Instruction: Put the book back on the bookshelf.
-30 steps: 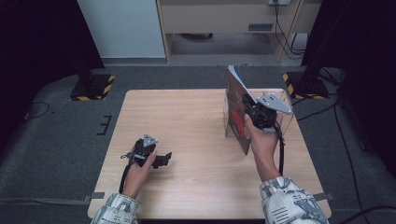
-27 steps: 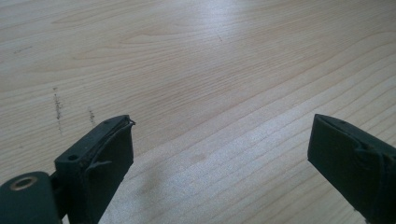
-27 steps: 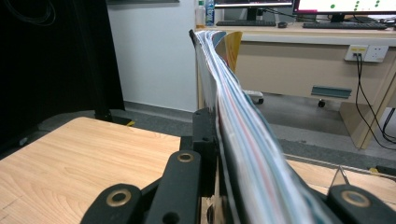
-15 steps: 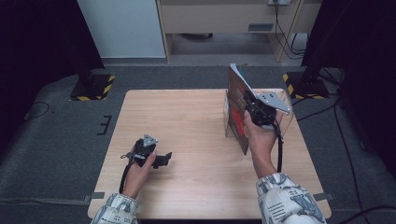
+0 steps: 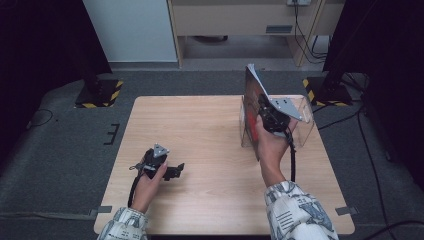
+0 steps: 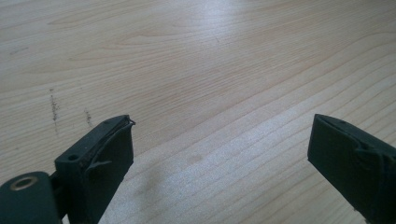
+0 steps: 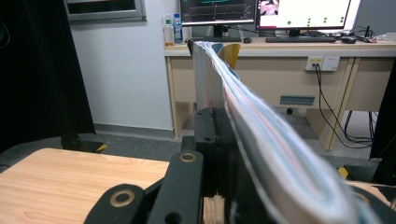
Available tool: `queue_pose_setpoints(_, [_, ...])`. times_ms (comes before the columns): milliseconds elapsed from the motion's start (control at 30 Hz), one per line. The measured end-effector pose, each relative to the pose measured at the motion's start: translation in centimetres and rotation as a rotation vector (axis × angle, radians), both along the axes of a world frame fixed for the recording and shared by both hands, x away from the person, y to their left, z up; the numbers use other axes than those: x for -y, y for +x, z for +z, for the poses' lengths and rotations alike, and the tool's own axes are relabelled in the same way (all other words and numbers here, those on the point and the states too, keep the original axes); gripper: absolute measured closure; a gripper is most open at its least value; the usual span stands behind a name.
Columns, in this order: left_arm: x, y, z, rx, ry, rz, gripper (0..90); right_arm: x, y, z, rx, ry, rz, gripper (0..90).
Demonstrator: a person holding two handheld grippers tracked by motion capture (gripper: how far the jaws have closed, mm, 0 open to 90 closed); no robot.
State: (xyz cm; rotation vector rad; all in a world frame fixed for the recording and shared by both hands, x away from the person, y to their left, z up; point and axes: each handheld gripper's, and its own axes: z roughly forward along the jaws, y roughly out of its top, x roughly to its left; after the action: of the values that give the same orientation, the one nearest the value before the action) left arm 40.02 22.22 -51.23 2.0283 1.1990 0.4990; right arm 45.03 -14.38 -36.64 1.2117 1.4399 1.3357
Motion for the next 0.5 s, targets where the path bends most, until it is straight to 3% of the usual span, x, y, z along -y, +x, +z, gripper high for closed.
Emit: queue_pose_setpoints(500, [0.2, 0.0, -0.1, -0.001, 0.005, -0.007, 6.4, -1.6, -0.1, -1.2, 0.007, 0.02, 0.02, 85.9])
